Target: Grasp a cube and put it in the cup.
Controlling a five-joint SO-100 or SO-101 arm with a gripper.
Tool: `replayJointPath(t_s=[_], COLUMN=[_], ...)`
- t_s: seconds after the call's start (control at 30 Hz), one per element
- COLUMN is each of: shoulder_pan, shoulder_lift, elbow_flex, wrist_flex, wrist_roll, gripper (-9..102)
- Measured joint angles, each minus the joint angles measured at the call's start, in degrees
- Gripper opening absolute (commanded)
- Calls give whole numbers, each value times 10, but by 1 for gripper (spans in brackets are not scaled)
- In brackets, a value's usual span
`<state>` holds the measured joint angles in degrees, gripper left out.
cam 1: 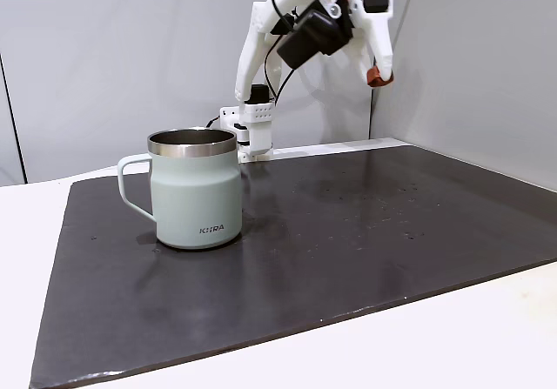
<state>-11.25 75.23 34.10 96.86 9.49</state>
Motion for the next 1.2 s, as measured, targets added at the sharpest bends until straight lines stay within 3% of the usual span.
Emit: replayJointPath(t_s=[0.63,0.97,1.2], shoulder_pan=[343,404,409], shoulder_lift=[-7,-196,-224], elbow_flex=[-69,-250,-280], wrist_flex=[1,49,54], wrist_roll=[-75,-128,-148], gripper=[0,0,0])
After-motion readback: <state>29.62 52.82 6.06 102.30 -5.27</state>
